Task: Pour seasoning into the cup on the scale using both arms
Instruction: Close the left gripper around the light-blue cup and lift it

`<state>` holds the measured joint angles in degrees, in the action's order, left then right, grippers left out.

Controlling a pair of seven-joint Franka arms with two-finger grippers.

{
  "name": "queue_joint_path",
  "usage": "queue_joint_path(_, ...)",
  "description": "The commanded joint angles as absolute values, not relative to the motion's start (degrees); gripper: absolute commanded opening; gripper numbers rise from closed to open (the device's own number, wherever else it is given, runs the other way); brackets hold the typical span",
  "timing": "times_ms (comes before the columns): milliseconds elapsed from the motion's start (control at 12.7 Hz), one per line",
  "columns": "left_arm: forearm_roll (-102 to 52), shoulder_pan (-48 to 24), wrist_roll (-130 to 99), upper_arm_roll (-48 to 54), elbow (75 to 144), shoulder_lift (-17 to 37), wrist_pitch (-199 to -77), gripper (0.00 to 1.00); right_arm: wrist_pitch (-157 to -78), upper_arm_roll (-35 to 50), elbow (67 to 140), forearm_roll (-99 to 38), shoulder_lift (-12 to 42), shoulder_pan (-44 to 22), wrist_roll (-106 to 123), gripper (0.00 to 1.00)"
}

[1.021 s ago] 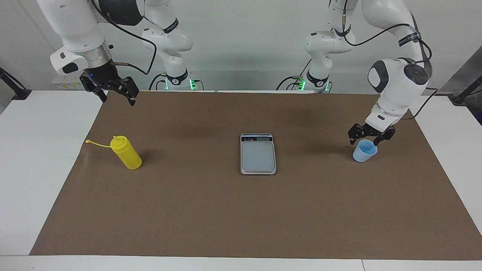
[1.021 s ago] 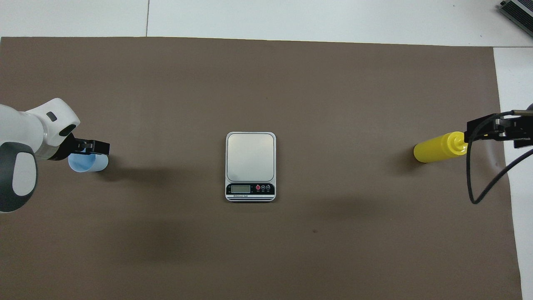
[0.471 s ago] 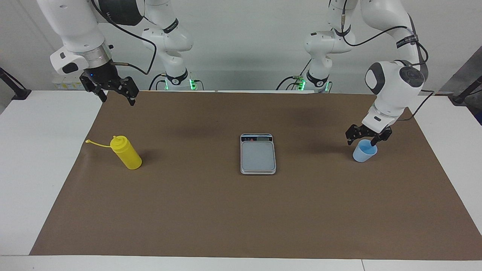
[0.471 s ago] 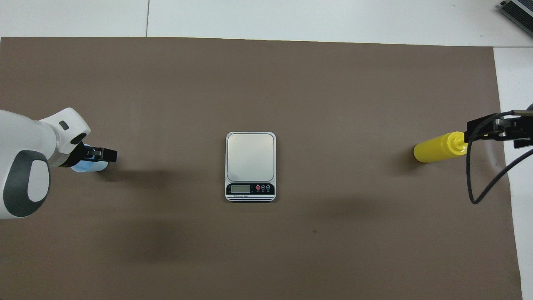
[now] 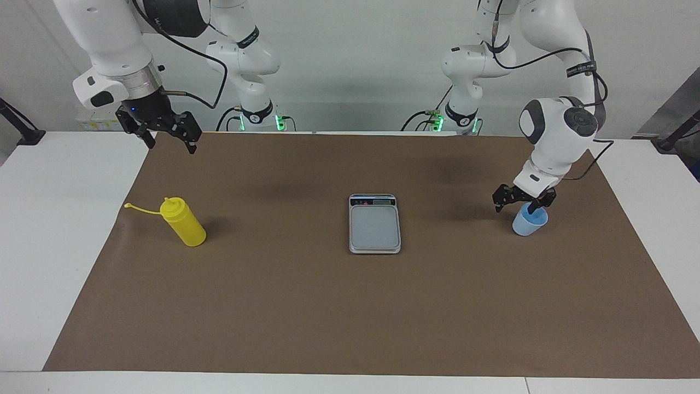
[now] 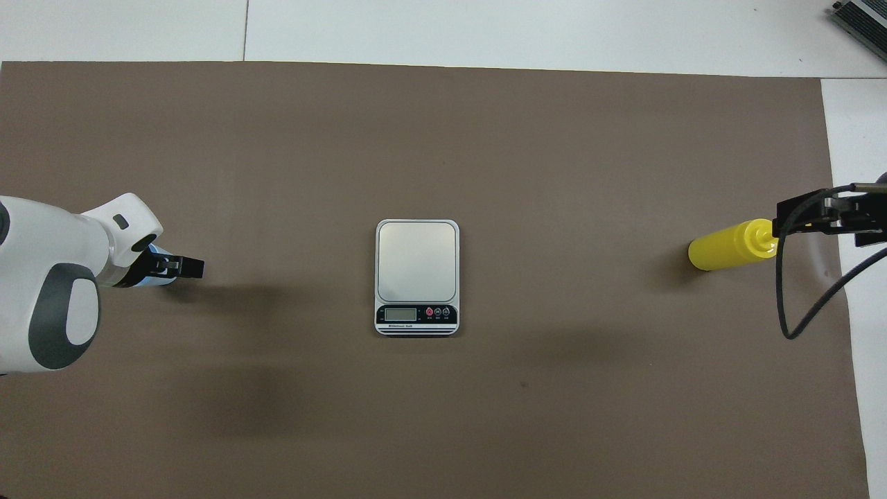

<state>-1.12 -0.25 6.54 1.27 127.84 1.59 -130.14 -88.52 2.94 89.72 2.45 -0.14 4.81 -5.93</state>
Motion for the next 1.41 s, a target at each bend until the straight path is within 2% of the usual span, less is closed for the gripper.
queue_joint_path(0, -1.76, -0.97, 8.35, 0.44, 128.67, 1.67, -131.84, 1.0, -88.86, 2.99, 90.35, 1.23, -0.62, 5.19, -6.77, 1.0)
queue_joint_path(550, -1.84, -0.44, 9.14, 0.35, 128.76, 1.58, -131.66, 1.0, -88.86, 2.99, 90.35, 1.23, -0.62, 5.19, -6.77, 1.0)
queue_joint_path(628, -1.85, -0.35, 9.66, 0.18, 128.76, 1.5, -131.49, 0.97, -88.86, 2.99, 90.35, 1.23, -0.62, 5.19, -6.77, 1.0)
queue_joint_path(942, -1.85, -0.35, 9.93, -0.18, 128.76, 1.49, -131.22, 0.73, -88.86, 3.08, 90.35, 1.23, -0.7, 5.19, -6.77, 1.0)
queue_joint_path(1335, -1.85, -0.35, 9.93, -0.18, 128.76, 1.49, -131.22, 0.3, -88.86, 2.99, 90.35, 1.23, -0.62, 5.19, -6.77, 1.0)
